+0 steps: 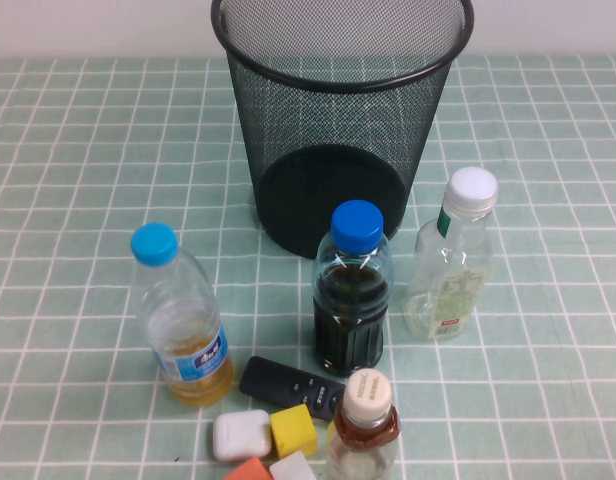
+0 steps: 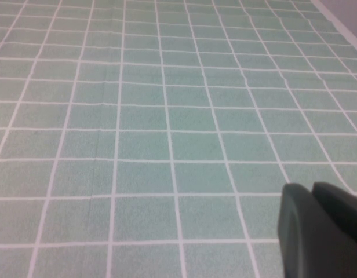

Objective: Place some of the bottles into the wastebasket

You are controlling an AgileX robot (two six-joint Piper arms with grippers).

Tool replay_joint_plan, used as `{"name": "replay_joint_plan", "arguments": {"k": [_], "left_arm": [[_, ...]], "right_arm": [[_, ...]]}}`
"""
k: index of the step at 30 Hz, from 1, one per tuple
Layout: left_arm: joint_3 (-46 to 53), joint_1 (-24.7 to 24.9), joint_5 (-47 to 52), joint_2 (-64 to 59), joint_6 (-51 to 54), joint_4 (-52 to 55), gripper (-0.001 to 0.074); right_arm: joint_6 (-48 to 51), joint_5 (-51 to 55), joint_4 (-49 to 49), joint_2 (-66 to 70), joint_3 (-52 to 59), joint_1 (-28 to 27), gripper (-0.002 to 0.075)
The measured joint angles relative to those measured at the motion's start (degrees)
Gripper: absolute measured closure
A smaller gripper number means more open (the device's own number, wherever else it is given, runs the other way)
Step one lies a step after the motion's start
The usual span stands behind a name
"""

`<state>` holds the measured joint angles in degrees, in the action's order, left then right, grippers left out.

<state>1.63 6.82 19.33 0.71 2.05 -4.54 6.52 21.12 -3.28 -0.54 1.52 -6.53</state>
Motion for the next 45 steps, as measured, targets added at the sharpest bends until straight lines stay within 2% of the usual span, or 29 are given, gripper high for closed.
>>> {"name": "replay_joint_plan", "arguments": {"k": [3, 9, 14, 16, 20, 26, 30, 33, 38, 45], "left_arm": [[0.00, 0.00, -1.74, 0.00, -0.32, -6.56, 0.0739], [0.00, 0.00, -8.88, 0.00, -0.48, -27.32, 0.0739], [-0.61, 0.00, -10.54, 0.00, -0.81, -36.05, 0.0739], [-3.52, 0.00, -5.98, 0.00, -0.70, -36.93, 0.0739], [-15.38, 0.00, 8.82, -4.55, 3.29, -35.33, 0.0739], [-34.17, 0.00, 29.68, -20.97, 14.25, -30.98, 0.0739], [-42.74, 0.18, 36.04, -31.20, 24.46, -31.01, 0.0739], [-46.55, 4.21, 36.66, -37.74, 30.58, -32.81, 0.0739], [-47.93, 16.90, 35.78, -46.77, 44.21, -35.82, 0.0739], [-46.01, 29.84, 21.60, -52.02, 48.41, -36.29, 0.0739]], "right_arm": [[0.00, 0.00, 0.00, 0.00, 0.00, 0.00, 0.0734], [0.00, 0.00, 0.00, 0.00, 0.00, 0.00, 0.0734], [0.00, 0.00, 0.00, 0.00, 0.00, 0.00, 0.0734], [0.00, 0.00, 0.00, 0.00, 0.00, 0.00, 0.0734], [0.00, 0.00, 0.00, 0.00, 0.00, 0.00, 0.0734], [0.00, 0.00, 0.00, 0.00, 0.00, 0.00, 0.0734], [0.00, 0.00, 0.00, 0.00, 0.00, 0.00, 0.0734], [0.00, 0.00, 0.00, 0.00, 0.00, 0.00, 0.0734], [0.00, 0.00, 0.00, 0.00, 0.00, 0.00, 0.0734], [0.00, 0.00, 0.00, 0.00, 0.00, 0.00, 0.0734]]}}
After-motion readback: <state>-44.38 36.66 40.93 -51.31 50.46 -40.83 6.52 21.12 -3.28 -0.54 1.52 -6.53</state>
